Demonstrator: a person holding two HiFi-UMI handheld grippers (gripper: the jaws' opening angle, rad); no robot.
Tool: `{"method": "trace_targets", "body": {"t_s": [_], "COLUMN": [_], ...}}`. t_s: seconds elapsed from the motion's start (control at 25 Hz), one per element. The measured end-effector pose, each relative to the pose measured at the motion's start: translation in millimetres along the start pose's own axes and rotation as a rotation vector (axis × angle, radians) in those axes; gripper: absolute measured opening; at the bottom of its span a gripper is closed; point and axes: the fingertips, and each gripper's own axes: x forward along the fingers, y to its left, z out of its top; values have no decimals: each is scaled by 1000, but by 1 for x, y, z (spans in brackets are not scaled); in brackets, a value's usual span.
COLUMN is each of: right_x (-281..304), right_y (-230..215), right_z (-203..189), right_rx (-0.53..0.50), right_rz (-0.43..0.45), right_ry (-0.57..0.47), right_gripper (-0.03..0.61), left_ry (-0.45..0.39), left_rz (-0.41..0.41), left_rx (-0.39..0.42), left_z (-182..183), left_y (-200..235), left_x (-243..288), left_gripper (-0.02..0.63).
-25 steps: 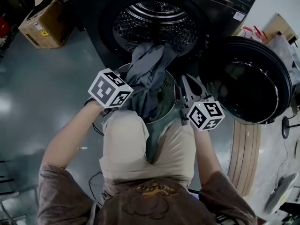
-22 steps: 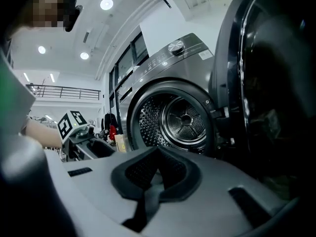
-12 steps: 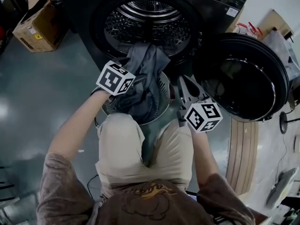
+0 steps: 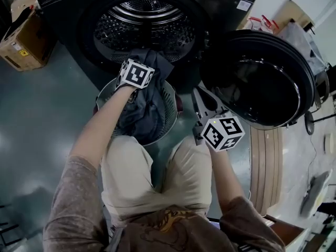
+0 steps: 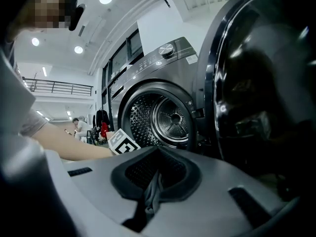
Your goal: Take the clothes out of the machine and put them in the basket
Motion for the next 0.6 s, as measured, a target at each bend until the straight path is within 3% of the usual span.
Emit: {"method": "trace_targets", "body": {"t_s": [0.12,0.2,0.24,0.32,0.44,0.52,0.6], "right_x": [-3,-4,-5,-6,-7,-6,-5], "right_y": [-3,-5,-6,-9,-11,-11,-10], "right_z": [1,0,0,0,-2,-4,-5], "right_rx": [-6,-12,-15,-18,-16,-17,-22], "right_rz": [-11,-16,-19,-26,-31,-28,-20], "right_ry": [6,13,15,17,22,26,30], "right_gripper": [-2,-2,-2,-2,-2,-2,-2], "left_ry": [35,66,66,60,74,66,53], "left_rz": [-2,22,31,56,85,16,-70], "left_rx": [4,35,54,78,70,27,3], "left_z": [-5,-10,-10,-9,-11,-10,-9], "left_y": [-15,-21,-22,-17,0,-6,-20], "left_x": [19,25,27,29,20,14,-1], "left_gripper": [432,328,317,228,120,55,54]}}
